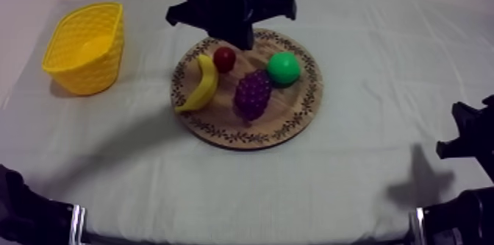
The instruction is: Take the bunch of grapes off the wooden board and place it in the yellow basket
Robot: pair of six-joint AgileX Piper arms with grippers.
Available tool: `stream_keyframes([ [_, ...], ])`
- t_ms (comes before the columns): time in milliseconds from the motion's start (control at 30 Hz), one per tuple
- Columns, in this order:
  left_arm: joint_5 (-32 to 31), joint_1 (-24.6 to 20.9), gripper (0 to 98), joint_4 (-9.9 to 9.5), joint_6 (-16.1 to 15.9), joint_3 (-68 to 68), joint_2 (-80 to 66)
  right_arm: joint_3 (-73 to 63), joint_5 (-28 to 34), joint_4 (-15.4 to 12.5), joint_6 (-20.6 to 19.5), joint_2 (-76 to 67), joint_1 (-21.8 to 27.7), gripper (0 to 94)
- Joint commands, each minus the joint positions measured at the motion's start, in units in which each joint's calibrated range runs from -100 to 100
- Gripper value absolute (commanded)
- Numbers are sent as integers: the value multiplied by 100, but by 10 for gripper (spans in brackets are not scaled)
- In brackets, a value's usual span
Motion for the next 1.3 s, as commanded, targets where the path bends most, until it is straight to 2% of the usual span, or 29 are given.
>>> stream_keyframes([
  [0, 30, 12, 0, 15, 28, -158, 153, -4, 2, -2, 1, 0, -2, 3],
  [200, 56, 49, 10, 39, 71, -369, 491, -4, 2, -2, 1, 0, -2, 3],
  [300, 58, 40, 64, 52, 78, -370, 589, -4, 2, -2, 1, 0, -2, 3],
  [667, 60, -15, 387, 101, -21, -344, 758, -4, 2, -2, 1, 0, -2, 3],
  [967, 60, -35, 695, 130, -30, -295, 862, -4, 2, -2, 1, 0, -2, 3],
  [1267, 60, -58, 878, 165, -33, -335, 1011, -4, 2, -2, 1, 0, -2, 3],
])
